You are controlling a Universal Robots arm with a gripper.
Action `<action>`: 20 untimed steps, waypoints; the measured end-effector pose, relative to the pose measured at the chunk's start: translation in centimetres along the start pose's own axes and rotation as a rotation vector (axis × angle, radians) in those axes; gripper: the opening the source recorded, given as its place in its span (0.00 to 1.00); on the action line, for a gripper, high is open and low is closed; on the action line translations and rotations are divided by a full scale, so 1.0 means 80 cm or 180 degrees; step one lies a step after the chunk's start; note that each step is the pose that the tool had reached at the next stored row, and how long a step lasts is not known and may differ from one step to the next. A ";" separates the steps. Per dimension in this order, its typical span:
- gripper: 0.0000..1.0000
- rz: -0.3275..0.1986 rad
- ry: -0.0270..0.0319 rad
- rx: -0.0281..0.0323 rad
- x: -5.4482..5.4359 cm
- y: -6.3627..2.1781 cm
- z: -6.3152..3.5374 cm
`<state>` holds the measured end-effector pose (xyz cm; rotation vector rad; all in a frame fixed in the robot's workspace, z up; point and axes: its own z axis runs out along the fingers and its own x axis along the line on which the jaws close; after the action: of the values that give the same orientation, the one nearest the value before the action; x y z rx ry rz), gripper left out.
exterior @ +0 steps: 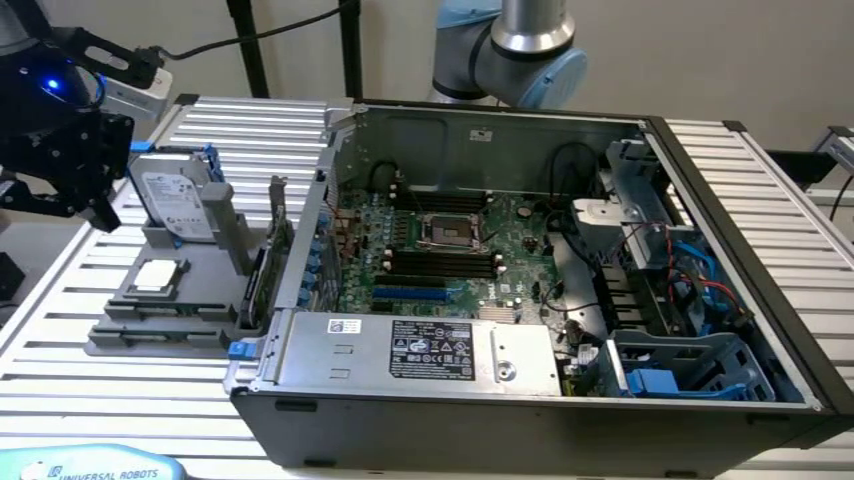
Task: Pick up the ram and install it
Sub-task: 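Pick up the ram and move it above insertion slot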
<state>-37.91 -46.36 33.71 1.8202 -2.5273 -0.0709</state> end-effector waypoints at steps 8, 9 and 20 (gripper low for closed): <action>0.11 -0.0406 0.0022 -0.0003 0.000 -0.002 0.007; 0.11 -0.0443 0.0024 -0.0003 -0.001 -0.003 0.008; 0.11 -0.0649 0.0034 -0.0003 0.004 -0.014 0.023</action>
<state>-37.03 -46.94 31.81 2.0653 -2.3253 -0.0662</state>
